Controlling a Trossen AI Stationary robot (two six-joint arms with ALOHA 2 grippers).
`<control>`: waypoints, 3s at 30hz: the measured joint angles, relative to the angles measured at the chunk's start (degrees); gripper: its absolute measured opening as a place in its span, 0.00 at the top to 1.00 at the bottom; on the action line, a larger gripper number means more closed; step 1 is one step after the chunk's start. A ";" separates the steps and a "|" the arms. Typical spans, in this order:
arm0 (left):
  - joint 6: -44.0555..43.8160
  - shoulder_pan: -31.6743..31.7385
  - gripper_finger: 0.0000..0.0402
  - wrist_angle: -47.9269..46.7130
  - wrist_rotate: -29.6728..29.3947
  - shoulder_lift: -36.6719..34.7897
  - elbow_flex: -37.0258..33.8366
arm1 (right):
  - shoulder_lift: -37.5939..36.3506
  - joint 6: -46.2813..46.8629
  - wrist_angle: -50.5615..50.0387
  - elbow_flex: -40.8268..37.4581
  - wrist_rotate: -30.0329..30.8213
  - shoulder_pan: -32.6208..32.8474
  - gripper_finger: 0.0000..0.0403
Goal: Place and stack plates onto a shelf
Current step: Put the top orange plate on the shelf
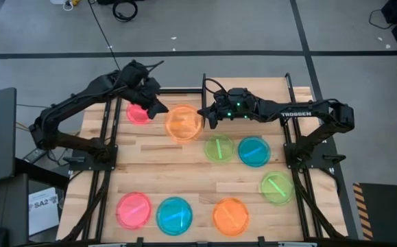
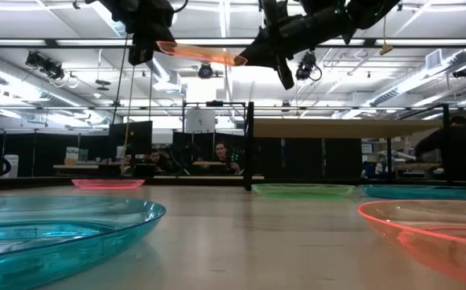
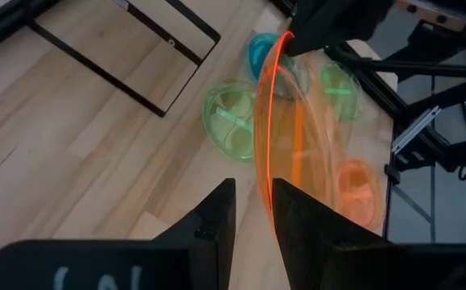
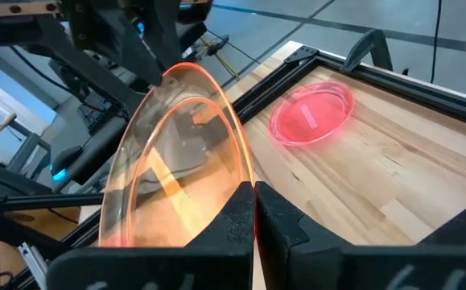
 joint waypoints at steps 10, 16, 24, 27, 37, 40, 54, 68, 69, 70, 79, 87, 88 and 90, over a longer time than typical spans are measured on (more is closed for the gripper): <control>2.70 0.00 0.78 -3.49 -0.36 -2.84 -0.02 | -3.16 -0.22 -4.08 0.00 -1.51 -2.23 0.98; 3.45 0.00 0.78 -7.00 -1.60 -4.08 -0.02 | -8.83 -0.91 -11.10 0.00 -1.51 -4.58 0.98; 3.53 -0.22 0.78 -7.65 -2.14 -3.87 -0.02 | -19.99 -1.88 -24.94 0.00 -0.40 -10.59 0.98; 3.52 -0.22 0.78 -7.65 -2.12 -3.89 -0.02 | -24.39 -2.90 -30.85 0.00 2.32 -13.44 0.98; 3.50 -0.22 0.78 -7.61 -2.14 -3.87 -0.02 | -33.77 -2.89 -48.26 0.00 13.93 -21.93 0.98; 3.39 -0.22 0.78 -7.61 -2.14 -3.87 -0.02 | -34.27 -2.80 -52.63 0.00 16.42 -23.48 0.98; 2.89 -0.22 0.78 -7.59 -2.14 -3.87 -0.02 | -33.88 -1.70 -64.42 0.00 30.02 -29.56 0.98; 2.89 -0.22 0.78 -7.59 -2.14 -3.87 -0.02 | -33.41 -1.68 -68.23 0.00 33.92 -34.38 0.98; 2.89 -0.22 0.78 -7.58 -2.14 -3.87 -0.02 | -33.18 -1.68 -68.22 0.00 34.29 -34.67 0.98; 2.89 -0.22 0.78 -7.57 -2.14 -3.87 -0.02 | -32.86 -1.66 -68.19 0.00 34.34 -34.97 0.98; 2.89 -0.23 0.78 -7.59 -2.14 -3.87 -0.02 | -28.35 -1.68 -67.92 0.00 34.35 -36.40 0.98; 2.89 -0.24 0.78 -7.59 -2.14 -3.87 -0.02 | -26.00 -1.66 -67.65 0.00 34.34 -37.41 0.95; 2.89 -0.22 0.78 -7.59 -2.14 -3.87 -0.02 | -25.78 -1.66 -67.64 0.00 34.34 -37.49 0.95; 2.88 -0.23 0.78 -7.59 -2.14 -3.87 -0.02 | -25.39 -1.68 -67.66 0.00 34.32 -37.80 0.94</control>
